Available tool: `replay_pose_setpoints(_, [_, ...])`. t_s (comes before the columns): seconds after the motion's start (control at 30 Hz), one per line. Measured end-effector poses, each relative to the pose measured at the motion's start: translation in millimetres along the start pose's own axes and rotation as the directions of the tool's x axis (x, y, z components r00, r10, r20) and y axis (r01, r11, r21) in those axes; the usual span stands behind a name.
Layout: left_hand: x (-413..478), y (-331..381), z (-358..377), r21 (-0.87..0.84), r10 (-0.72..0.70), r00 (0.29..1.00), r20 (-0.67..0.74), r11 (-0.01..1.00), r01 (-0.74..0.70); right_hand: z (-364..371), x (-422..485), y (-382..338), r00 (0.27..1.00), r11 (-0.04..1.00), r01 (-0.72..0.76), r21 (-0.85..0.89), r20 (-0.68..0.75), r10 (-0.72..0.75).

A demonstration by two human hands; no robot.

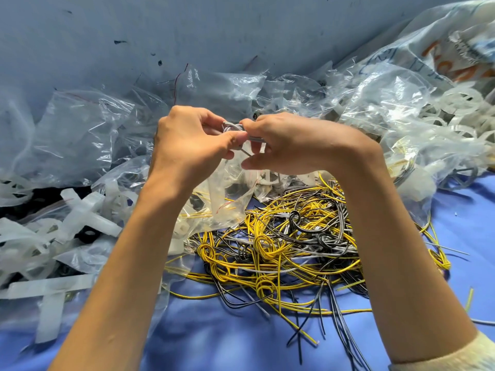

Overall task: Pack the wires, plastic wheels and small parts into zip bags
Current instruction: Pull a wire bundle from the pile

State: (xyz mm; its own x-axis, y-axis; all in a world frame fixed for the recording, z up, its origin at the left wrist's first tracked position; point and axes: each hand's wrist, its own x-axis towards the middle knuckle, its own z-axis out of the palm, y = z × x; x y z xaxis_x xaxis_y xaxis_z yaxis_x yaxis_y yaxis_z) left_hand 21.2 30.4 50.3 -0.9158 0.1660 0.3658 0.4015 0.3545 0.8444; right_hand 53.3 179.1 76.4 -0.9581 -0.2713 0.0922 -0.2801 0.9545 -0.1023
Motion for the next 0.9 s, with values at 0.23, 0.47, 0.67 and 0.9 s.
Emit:
replay_pose_setpoints(0.23, [1,1,-4,0.272,0.038,0.997,0.061,0.961,-0.054,-5,-6,10,0.997,0.996,-0.074,0.048,0.034,0.072])
replay_pose_setpoints(0.47, [0,1,-13,0.355,-0.032,0.982,0.186,0.934,-0.036,1,-5,11,0.996,0.961,-0.083,0.264,0.038,0.075])
replay_pose_setpoints(0.67, [0,1,-10,0.352,0.012,0.992,0.129,0.934,-0.057,8,7,0,0.998,0.981,-0.002,0.192,-0.065,0.015])
replay_pose_setpoints(0.9, [3,4,-9,0.223,0.087,0.994,0.064,0.970,-0.099,18,12,-8,0.999,0.931,0.033,0.363,0.010,-0.039])
